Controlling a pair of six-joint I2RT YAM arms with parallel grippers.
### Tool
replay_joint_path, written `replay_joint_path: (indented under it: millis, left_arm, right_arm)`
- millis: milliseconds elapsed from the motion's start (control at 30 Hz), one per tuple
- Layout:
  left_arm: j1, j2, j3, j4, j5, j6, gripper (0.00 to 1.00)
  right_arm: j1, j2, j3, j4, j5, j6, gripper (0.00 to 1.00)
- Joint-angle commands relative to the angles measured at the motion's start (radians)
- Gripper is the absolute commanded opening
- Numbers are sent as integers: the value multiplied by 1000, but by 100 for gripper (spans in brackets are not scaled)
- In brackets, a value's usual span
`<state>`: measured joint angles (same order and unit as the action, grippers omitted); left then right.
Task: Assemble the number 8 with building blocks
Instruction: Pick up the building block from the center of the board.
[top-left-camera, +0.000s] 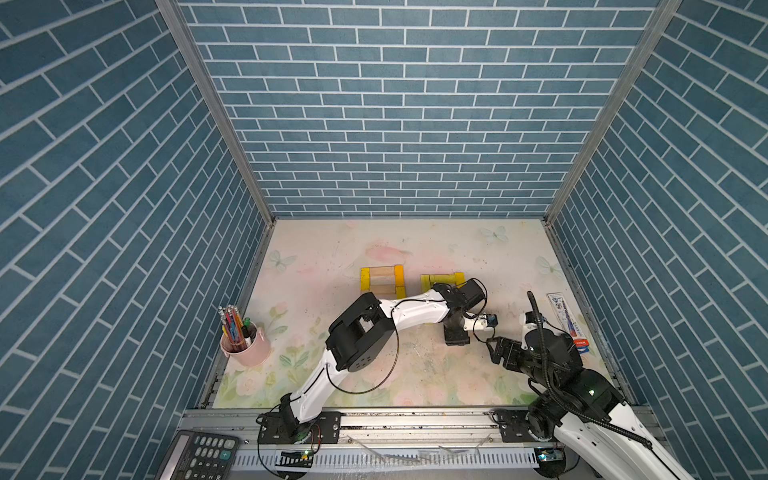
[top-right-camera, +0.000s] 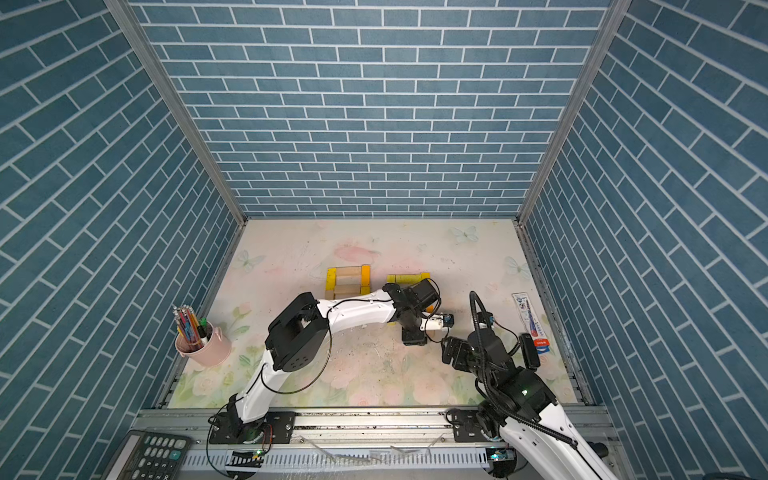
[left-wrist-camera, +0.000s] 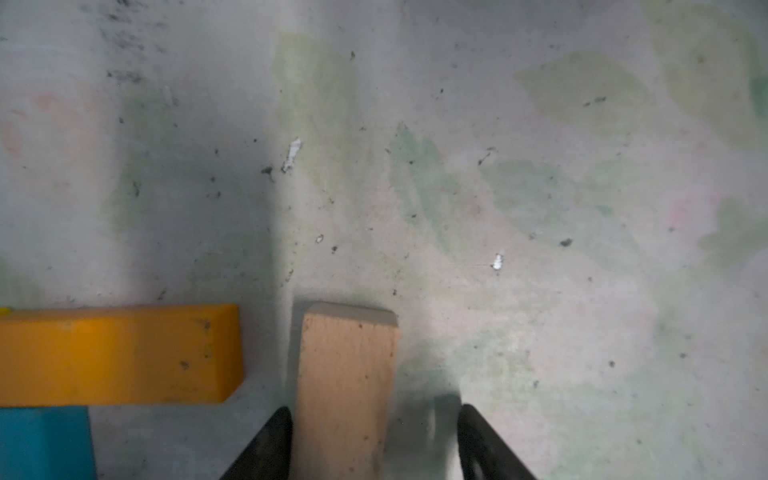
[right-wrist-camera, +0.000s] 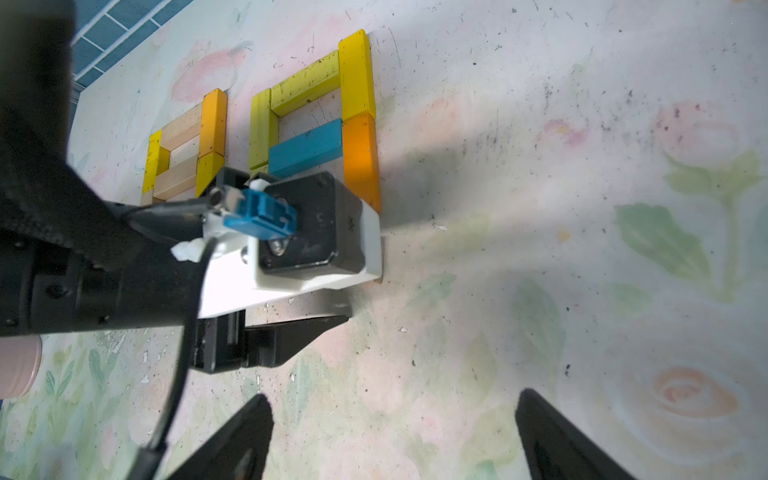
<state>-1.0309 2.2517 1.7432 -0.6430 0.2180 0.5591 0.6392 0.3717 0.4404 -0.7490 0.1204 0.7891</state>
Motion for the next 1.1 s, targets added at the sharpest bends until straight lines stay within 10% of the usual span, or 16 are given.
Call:
replay_joint_path:
  millis: [0,467,1067]
  left_arm:
    - [3,24,27,-51,11,10,56]
    - [15,-60,-14,-59,-17,53,29]
    - [119,-112,-7,-83,-39,79,28]
  right_arm:
    - [-3,-11,14,-24,12,29,92]
    - [-3,-9,11,-21,5,26,92]
    - [-3,-83,-55,176,-182,-76,95]
